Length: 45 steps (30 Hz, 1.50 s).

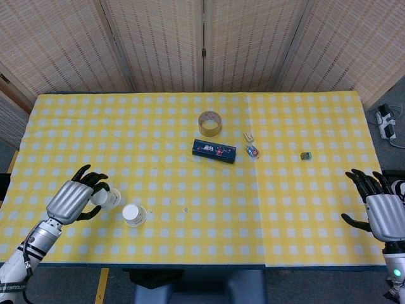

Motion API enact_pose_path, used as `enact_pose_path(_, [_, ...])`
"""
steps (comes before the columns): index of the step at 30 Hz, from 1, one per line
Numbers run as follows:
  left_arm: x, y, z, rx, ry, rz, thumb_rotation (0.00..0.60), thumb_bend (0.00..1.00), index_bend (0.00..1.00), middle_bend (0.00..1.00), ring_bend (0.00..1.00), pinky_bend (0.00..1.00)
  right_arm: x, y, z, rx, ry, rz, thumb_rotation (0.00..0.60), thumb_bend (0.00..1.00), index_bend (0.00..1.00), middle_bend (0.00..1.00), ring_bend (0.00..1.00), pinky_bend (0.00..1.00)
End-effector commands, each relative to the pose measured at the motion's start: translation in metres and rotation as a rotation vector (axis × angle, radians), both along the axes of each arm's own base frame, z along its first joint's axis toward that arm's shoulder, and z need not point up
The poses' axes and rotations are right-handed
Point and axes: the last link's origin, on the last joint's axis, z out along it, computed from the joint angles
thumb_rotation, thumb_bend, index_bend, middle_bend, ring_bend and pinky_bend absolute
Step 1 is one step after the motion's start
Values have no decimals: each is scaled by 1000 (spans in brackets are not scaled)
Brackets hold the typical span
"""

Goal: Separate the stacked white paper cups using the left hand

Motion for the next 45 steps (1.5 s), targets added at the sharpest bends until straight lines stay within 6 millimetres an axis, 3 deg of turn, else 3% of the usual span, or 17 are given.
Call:
enact_pose_path(1, [-16,-2,-8,7,43,41,600,394,433,238,212,61,0,0,0,1,0,-1,600,159,171,149,188,99])
enact_pose_path(10, [-34,-20,-31,-53,55,94,600,394,433,238,215,61,0,1,-2,7,-1,-2,600,159,171,149,188,99])
enact_pose_path(20, [-33,-22,-53,-64,70,50,600,394,432,238,217,61,0,3,-2,6,-1,-6,600,158,171,149,188,99])
enact_pose_path(28, [-31,-21,-59,-72,82,44,600,394,376,238,214,56,-2,4,-1,1,-4,-13,600,159,171,149,188,99])
enact_pose_path(37, [-29,-22,-56,-75,101,43,600,394,165,238,193,43,-2,3,-1,4,-5,-11,600,159,174,149,188,99])
enact_pose_path(40, [-26,-20,-46,-41,72,50,600,394,83,235,187,42,-2,3,-1,7,-4,-12,600,159,175,149,188,99])
enact_pose_path(45, [-33,-12,-22,86,-26,106,600,394,51,212,169,42,-5,3,-1,10,-6,-25,600,159,177,149,188,99])
